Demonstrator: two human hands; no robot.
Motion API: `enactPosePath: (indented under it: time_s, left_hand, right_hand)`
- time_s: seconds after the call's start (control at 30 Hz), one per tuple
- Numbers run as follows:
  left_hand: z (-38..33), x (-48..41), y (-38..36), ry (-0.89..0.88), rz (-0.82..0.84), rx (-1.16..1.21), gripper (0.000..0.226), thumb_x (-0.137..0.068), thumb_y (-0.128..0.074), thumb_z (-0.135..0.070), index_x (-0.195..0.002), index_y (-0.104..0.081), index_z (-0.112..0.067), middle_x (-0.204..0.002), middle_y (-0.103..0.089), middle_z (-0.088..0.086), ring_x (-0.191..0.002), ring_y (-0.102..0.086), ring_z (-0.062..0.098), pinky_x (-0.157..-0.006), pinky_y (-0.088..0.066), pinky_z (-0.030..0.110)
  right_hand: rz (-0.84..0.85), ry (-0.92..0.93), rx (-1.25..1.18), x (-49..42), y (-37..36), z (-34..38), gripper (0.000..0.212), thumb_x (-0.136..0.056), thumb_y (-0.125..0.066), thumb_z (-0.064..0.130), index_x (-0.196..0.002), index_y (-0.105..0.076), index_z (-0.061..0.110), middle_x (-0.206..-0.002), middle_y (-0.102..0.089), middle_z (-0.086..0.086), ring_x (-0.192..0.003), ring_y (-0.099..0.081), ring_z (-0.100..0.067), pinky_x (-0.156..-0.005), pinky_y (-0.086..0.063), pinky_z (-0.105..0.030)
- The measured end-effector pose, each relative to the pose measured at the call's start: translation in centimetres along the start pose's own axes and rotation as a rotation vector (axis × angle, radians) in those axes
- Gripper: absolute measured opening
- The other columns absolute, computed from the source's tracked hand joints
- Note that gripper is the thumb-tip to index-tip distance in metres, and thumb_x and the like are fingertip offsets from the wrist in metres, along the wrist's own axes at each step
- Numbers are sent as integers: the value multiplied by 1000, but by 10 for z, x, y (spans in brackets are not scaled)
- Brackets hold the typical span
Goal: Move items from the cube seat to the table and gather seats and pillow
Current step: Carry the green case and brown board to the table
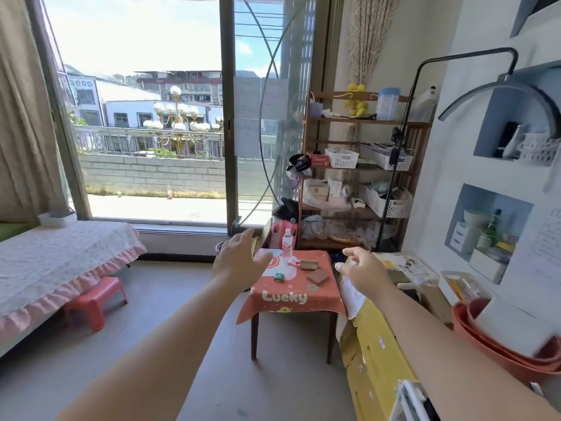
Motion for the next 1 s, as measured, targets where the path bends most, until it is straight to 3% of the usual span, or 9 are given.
enactPosePath:
  time_s: [0.27, 0.47, 0.6, 0.73, 1.0]
  left_hand:
    - [50, -108, -34, -2, 5, 47, 68, -87, -58, -43, -144, -32, -15, -143, -47, 9, -130, -44, 29, -104, -42, 45]
    - [83, -185, -64, -5, 63, 60, 62, -89, -57, -40, -141, -36, -15, -138, -50, 8, -126, -45, 26, -99, -41, 38]
    - [98, -216, -102, 16, 144, 90, 68, -86, -58, -46, -144, -34, -19, -141, -49, 7, -128, -45, 26, -103, -43, 42]
    - [116, -250, -127, 25, 170, 80, 64, -84, -56, -50, -139, -39, -23, -131, -56, 5, -121, -50, 25, -96, -48, 43]
    - [127, -315, -189, 81, 204, 81, 70, -87, -56, -47, -145, -31, -17, -147, -43, 5, -133, -41, 26, -102, -41, 39]
  right_hand:
    - [-16, -36, 7, -107, -50, -3, 46, -90, -56, 19, -135, -47, 11, -141, -47, -9, -131, -43, -24, -102, -36, -33]
    - [-38, -84, -8, -182, -84, 0, 44, -90, -57, 19, -132, -49, 12, -142, -47, -9, -131, -42, -24, -102, -36, -33]
    - [-49, -137, 12, -218, -101, -12, 43, -92, -56, 19, -133, -48, 12, -141, -46, -10, -129, -44, -25, -96, -35, -28]
    - [-56, -174, -31, -251, -121, -22, 42, -90, -57, 17, -131, -49, 10, -139, -48, -12, -129, -44, -25, -101, -36, -34]
    - [-6, -215, 11, -327, -142, -62, 42, -91, -57, 20, -131, -50, 13, -140, -47, -9, -129, -44, -24, -100, -36, -32]
Point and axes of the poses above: each hand's wrist, its own x-axis away from the middle knuckle, its own y-axis out of the back of the hand, z = x × y, the point moved 7 cm from there along -x, towards the middle knuckle
